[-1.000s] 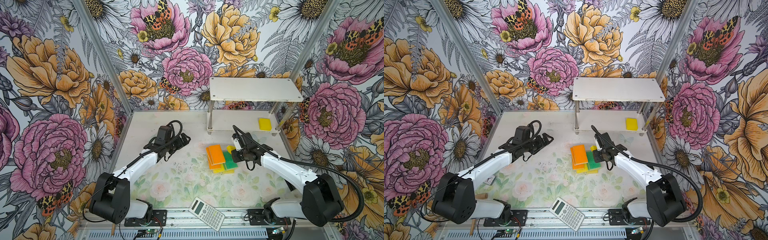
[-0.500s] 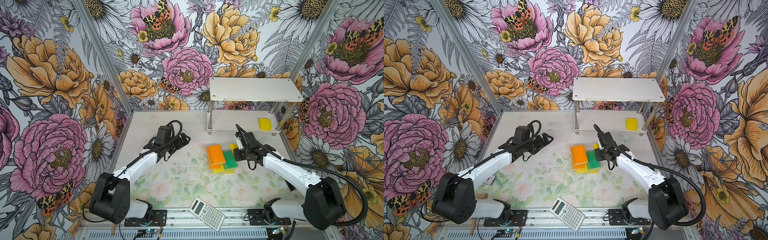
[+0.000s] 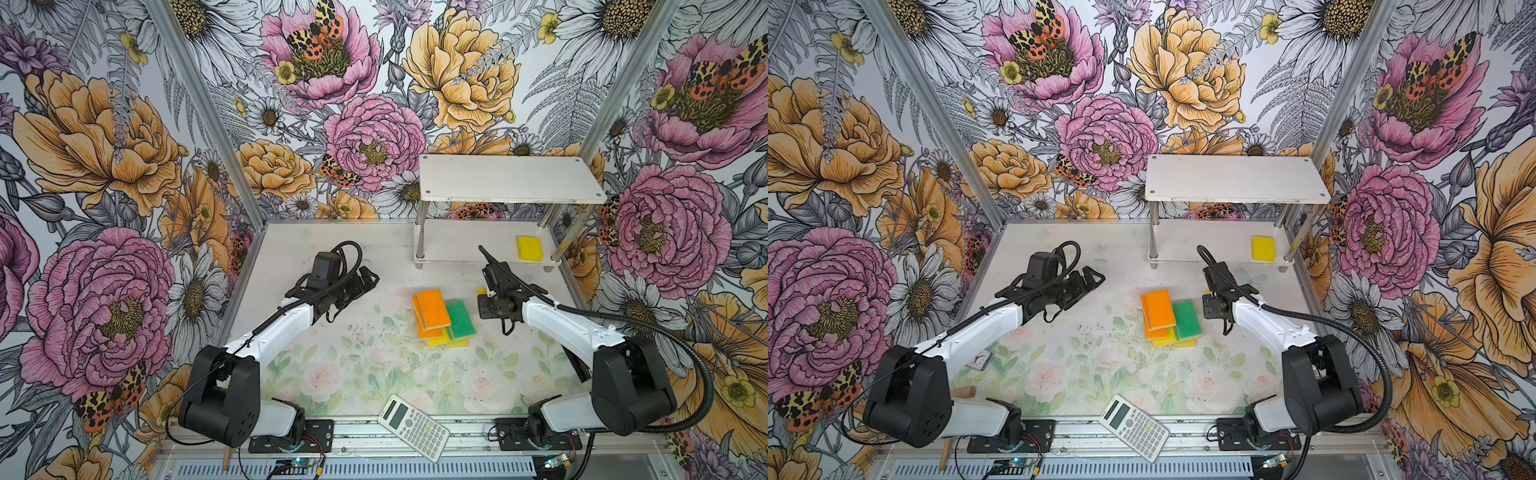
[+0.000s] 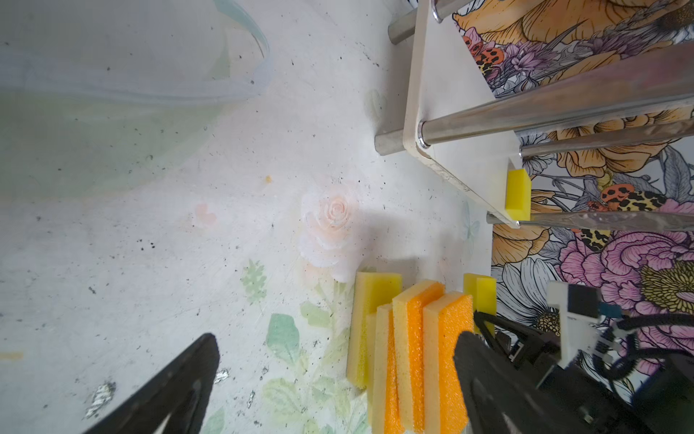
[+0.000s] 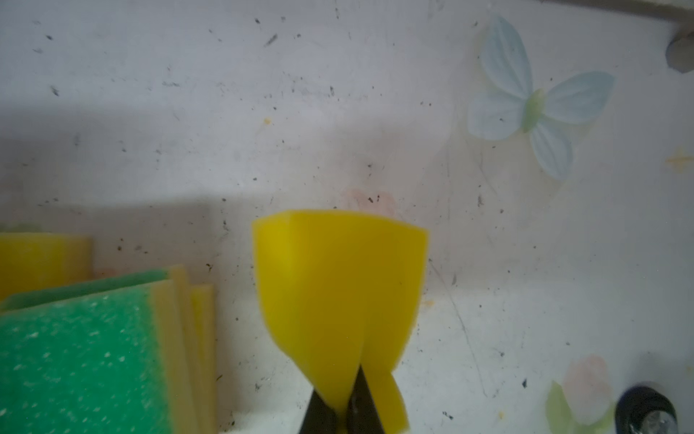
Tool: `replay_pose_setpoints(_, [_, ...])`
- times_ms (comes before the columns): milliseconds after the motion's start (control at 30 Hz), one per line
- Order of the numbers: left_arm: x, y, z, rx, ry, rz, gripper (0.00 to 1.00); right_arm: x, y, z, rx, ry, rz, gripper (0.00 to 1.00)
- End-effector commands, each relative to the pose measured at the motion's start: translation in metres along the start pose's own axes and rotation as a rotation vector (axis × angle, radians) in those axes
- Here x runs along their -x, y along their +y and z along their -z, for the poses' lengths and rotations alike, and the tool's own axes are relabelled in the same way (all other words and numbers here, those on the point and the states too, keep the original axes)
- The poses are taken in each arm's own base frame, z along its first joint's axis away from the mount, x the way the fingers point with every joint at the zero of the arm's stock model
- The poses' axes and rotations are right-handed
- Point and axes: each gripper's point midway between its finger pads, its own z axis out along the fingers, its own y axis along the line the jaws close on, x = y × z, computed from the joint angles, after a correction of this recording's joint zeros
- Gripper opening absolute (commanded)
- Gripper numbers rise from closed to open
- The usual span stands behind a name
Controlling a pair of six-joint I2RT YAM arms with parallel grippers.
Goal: Arrange cleaning sponges on a shelf
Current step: Pick up a cleaning sponge from several cleaning sponges, then place the cleaning sponge at the middle-right of the table.
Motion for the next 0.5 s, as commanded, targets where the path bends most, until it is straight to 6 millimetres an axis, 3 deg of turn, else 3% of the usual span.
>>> replay_pose_setpoints(0, [0.004,-0.004,0.004,-0.020,0.001,-0.001,0.99,0.010,-0.008,-0.004,-0.061,0.000,-0.017,0.00])
replay_pose_setpoints(167, [0.005,-0.004,0.005,-0.019,0.000,0.000,0.99,0.007,-0.007,-0.013,-0.073,0.030,-0.007,0.01])
replay_pose_setpoints(367, [0.005,-0.004,0.004,-0.021,0.003,0.003,0.99,0.002,-0.008,-0.018,-0.079,0.048,-0.009,0.29])
replay_pose_setpoints(467, [0.004,-0.004,0.004,-0.020,0.004,0.002,0.99,0.002,-0.008,-0.018,-0.078,0.047,-0.013,0.36])
